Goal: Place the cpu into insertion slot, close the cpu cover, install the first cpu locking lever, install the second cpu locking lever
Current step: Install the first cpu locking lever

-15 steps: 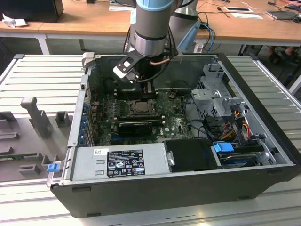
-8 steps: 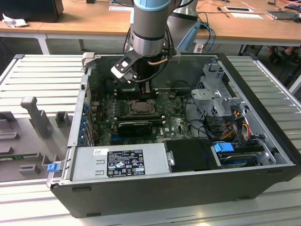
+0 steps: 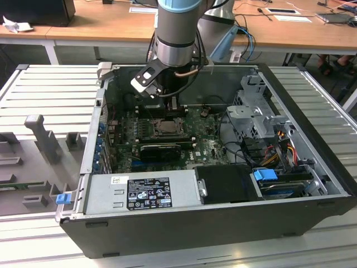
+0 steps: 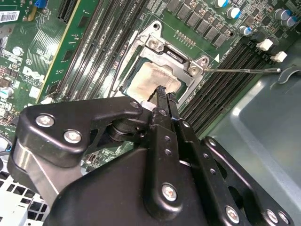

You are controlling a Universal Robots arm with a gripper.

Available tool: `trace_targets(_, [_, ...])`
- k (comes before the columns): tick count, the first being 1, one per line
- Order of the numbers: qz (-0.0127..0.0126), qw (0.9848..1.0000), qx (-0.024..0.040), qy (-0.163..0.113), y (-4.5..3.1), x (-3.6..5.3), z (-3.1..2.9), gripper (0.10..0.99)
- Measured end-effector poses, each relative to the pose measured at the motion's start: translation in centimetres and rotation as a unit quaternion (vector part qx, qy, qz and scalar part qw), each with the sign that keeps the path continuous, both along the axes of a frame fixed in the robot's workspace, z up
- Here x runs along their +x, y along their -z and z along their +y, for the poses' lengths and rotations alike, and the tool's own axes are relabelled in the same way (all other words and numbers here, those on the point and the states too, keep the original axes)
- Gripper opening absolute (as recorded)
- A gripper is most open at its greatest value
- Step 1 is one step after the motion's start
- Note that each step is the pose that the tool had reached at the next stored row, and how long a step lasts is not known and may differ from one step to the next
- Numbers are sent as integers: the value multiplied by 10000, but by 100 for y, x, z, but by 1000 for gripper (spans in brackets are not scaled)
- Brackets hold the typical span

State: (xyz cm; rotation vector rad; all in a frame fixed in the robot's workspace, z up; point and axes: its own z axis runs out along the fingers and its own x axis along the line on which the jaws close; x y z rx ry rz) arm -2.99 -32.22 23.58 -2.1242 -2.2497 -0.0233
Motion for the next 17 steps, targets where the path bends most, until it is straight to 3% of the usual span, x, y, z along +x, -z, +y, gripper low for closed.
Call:
trace_targets(13, [0, 10000, -5, 0, -72, 0, 0, 157])
trace_targets(17, [0, 10000, -4, 0, -142, 0, 0, 157])
